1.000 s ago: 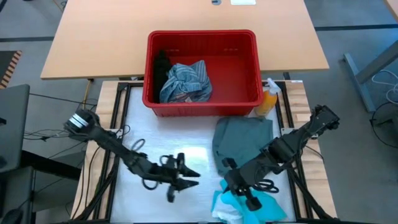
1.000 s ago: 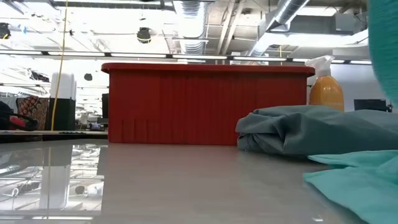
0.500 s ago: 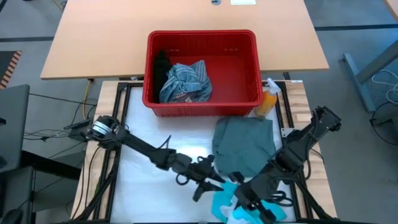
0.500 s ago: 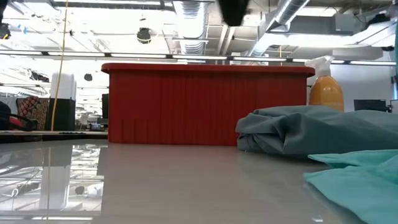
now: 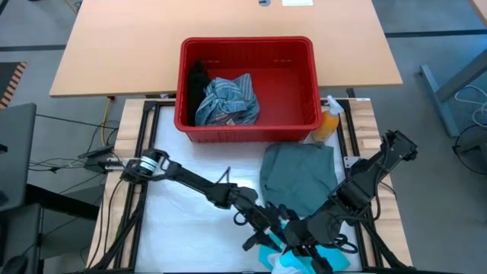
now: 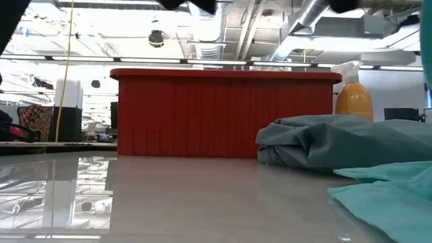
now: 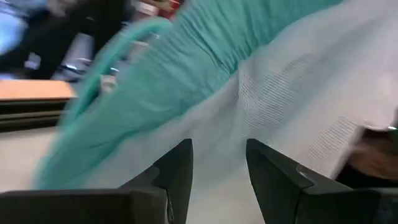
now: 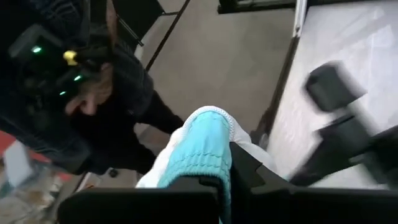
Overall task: Fold Laundry from Bin
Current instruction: Remove the sky blue shorts from the red laundry bin
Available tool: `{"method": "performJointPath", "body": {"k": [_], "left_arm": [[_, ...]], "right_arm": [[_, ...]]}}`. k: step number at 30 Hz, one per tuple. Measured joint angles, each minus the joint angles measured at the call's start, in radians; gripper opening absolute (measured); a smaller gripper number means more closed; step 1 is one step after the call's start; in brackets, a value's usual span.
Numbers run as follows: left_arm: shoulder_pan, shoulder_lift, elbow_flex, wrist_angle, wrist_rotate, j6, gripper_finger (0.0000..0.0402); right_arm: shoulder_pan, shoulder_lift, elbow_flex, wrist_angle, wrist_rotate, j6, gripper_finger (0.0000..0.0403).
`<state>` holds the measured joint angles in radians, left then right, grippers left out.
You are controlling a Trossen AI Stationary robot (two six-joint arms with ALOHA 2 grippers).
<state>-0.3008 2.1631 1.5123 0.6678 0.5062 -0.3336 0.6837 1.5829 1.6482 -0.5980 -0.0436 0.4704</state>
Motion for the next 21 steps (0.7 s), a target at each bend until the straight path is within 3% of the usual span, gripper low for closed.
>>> {"method": "performJointPath", "body": {"k": [5, 9, 11, 14, 18, 21], "left_arm": [[0.035, 0.065, 0.128, -0.093, 0.134, -0.128, 0.0121], [0.069, 0.004, 0.135, -0.177, 0.206, -0.120, 0.0029], [0.082, -0.057, 0.135, -0.257, 0.183, -0.080, 0.0010], [0.099, -0.194, 0.136, -0.482, 0.059, 0.074, 0.0002], [0.103, -0.411, 0.137, -0.809, -0.238, 0.292, 0.0000], [0.082, -0.555, 0.137, -0.978, -0.461, 0.353, 0.0000]], "right_arm": [[-0.069, -0.009, 0.000, -0.004, 0.003, -0.078, 0.0026], [-0.112, -0.047, 0.000, -0.003, -0.033, -0.142, 0.0026], [-0.124, -0.076, 0.000, -0.003, -0.035, -0.211, 0.0026], [-0.145, -0.131, 0.000, -0.003, -0.032, -0.347, 0.0026], [-0.181, -0.216, 0.002, 0.007, 0.062, -0.556, 0.0026], [-0.220, -0.255, 0.003, 0.018, 0.122, -0.701, 0.0026]]}}
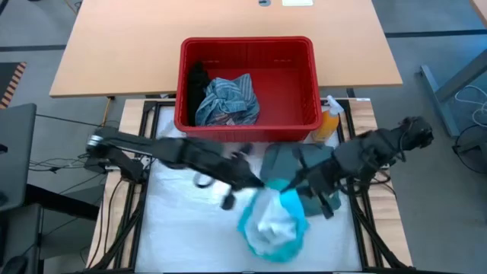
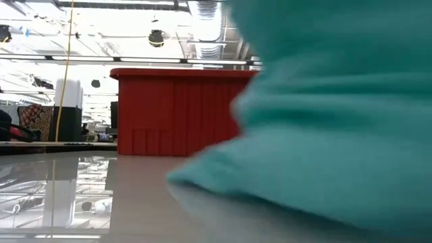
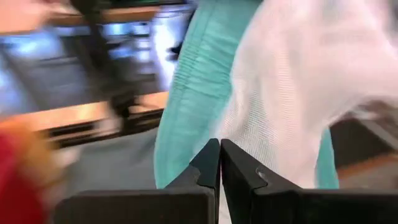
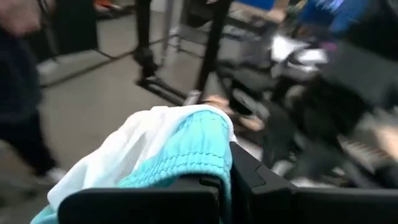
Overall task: Fold Laundry from Bin
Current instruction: Remove the sky blue shorts from the red laundry bin
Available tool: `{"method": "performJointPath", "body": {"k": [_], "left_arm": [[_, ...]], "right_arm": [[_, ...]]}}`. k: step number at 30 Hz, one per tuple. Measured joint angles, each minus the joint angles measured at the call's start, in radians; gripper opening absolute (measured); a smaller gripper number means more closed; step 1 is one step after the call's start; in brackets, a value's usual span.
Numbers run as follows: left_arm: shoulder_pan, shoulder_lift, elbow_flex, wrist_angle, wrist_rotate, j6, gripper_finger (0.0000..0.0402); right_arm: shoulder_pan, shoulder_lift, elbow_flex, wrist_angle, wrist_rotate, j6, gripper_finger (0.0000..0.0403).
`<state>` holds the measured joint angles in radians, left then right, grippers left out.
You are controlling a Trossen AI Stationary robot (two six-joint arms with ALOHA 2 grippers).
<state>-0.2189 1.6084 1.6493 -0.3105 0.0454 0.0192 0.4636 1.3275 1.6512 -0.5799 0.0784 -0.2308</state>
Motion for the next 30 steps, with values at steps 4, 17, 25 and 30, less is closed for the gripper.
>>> {"method": "performJointPath", "body": {"k": [4, 17, 25, 30], "left_arm": [[-0.056, -0.119, 0.002, -0.174, -0.251, -0.021, 0.0000], [-0.270, -0.092, -0.185, -0.329, -0.493, -0.321, 0.0000], [-0.269, -0.074, -0.557, 0.233, -0.327, -0.176, 0.0000], [-0.282, -0.037, -0.600, 0.341, -0.274, 0.036, 0.0027]], "right_arm": [[-0.055, -0.008, 0.000, -0.028, -0.001, -0.081, 0.0028], [-0.109, 0.280, -0.002, -0.725, -0.258, 0.507, 0.0030], [-0.044, 0.496, -0.002, -0.841, -0.427, 0.523, 0.0033], [-0.048, 0.542, -0.002, -0.808, -0.472, 0.523, 0.0030]]}}
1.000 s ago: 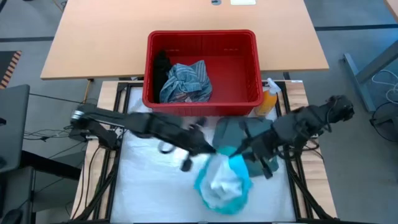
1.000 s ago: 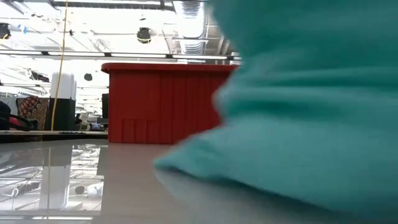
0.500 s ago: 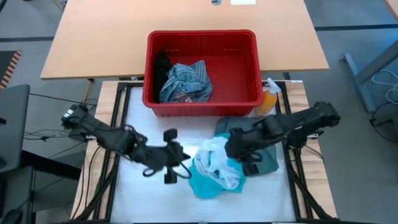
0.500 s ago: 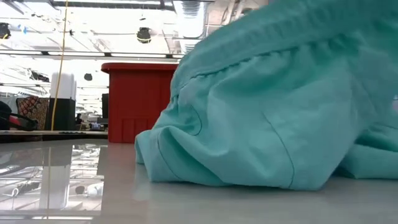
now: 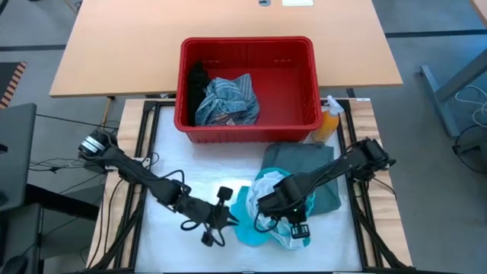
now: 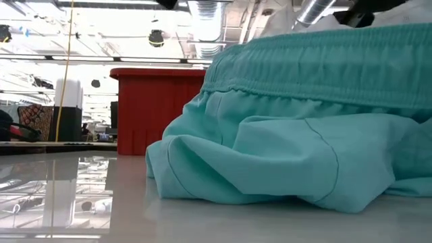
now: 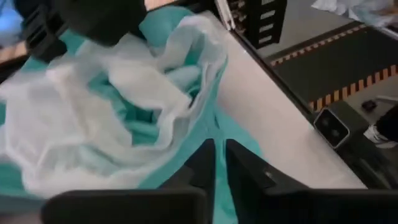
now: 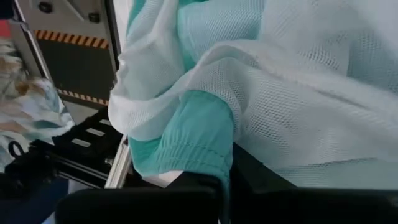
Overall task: Fold Laundry from Bin
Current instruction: Remove the sky blue shorts from the red laundry bin
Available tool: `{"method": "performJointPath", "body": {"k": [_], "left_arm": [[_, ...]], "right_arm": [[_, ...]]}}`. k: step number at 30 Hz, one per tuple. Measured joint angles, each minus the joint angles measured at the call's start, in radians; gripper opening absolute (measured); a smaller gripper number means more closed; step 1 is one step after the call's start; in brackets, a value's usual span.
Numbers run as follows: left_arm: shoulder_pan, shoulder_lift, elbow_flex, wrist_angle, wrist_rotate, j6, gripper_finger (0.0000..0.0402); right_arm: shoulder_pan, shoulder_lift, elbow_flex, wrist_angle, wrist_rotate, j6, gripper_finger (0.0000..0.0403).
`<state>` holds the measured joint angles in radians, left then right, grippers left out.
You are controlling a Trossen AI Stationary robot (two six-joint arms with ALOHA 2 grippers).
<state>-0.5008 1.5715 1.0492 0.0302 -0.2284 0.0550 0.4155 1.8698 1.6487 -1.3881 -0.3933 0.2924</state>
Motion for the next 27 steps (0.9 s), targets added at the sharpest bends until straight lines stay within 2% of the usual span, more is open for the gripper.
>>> {"method": "performJointPath", "body": {"k": [2, 8, 12, 14, 16, 18, 22, 27], "left_arm": [[-0.003, 0.005, 0.004, -0.014, -0.012, 0.015, 0.0051], [0.016, 0.140, 0.076, 0.007, -0.051, 0.117, 0.0145], [0.020, 0.224, 0.153, -0.001, -0.182, 0.249, 0.0193], [0.018, 0.252, 0.198, -0.074, -0.250, 0.292, 0.0203], [0.019, 0.266, 0.247, -0.178, -0.212, 0.301, 0.0205], [0.028, 0.264, 0.270, -0.294, -0.125, 0.269, 0.0202], [0.056, 0.264, 0.256, -0.340, -0.084, 0.255, 0.0190], [0.072, 0.264, 0.256, -0.359, 0.040, 0.237, 0.0177]], "right_arm": [[-0.002, 0.000, 0.000, 0.026, -0.002, 0.003, 0.0029], [-0.014, -0.017, 0.001, 0.088, 0.000, 0.025, 0.0034], [-0.013, -0.023, 0.001, 0.095, 0.001, 0.054, 0.0032], [-0.013, -0.025, 0.001, 0.092, 0.001, 0.059, 0.0030], [-0.007, -0.031, 0.001, 0.089, 0.001, 0.060, 0.0031], [-0.001, -0.033, 0.001, 0.087, 0.001, 0.060, 0.0033], [0.003, -0.038, 0.001, 0.088, 0.002, 0.060, 0.0034], [-0.006, -0.038, 0.001, 0.085, 0.003, 0.060, 0.0033]]}}
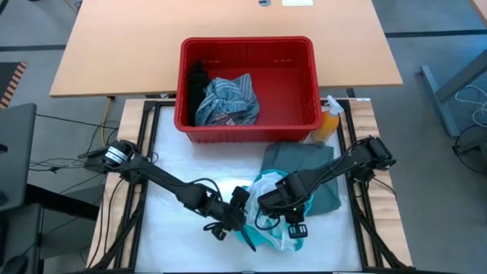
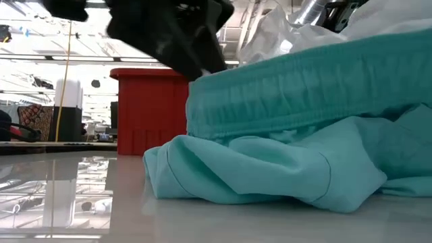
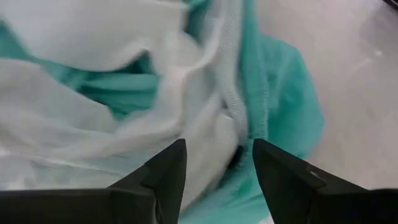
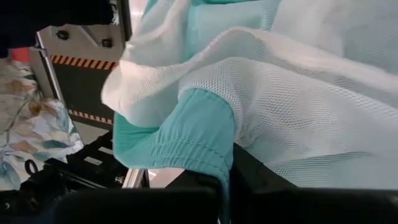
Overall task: Fold Laundry from Bin
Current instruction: Remove the sky blue shorts from the red laundry bin
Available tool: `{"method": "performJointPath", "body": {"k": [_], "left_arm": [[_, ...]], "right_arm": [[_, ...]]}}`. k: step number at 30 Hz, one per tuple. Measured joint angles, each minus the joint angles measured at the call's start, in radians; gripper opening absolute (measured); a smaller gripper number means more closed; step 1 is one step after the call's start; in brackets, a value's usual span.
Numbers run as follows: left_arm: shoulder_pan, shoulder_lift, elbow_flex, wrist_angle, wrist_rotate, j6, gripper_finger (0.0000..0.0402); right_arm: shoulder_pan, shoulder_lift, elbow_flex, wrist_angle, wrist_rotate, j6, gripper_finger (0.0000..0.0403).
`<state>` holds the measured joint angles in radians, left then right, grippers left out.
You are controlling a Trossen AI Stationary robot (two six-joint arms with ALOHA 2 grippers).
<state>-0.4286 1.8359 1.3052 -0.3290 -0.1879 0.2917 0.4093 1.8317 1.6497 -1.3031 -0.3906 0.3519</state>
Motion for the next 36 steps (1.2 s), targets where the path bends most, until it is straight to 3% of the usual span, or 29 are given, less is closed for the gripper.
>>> {"method": "performJointPath", "body": {"k": [11, 19, 28, 33, 36], "left_arm": [[-0.071, 0.000, 0.000, -0.027, 0.000, 0.027, 0.0160], [-0.042, 0.063, 0.001, -0.006, -0.034, 0.030, 0.0159], [-0.057, 0.081, 0.008, 0.024, -0.105, 0.122, 0.0159], [-0.054, 0.081, 0.008, 0.041, -0.198, 0.171, 0.0159], [-0.054, 0.081, 0.008, 0.038, -0.191, 0.186, 0.0159]], "right_arm": [[-0.006, 0.000, 0.000, 0.001, 0.007, 0.000, 0.0035], [-0.011, 0.000, 0.000, 0.009, 0.008, 0.000, 0.0035], [-0.010, 0.000, 0.000, 0.025, 0.010, 0.029, 0.0036], [-0.010, 0.000, 0.000, 0.028, 0.010, 0.034, 0.0036], [-0.011, 0.000, 0.000, 0.029, 0.010, 0.034, 0.0036]]}}
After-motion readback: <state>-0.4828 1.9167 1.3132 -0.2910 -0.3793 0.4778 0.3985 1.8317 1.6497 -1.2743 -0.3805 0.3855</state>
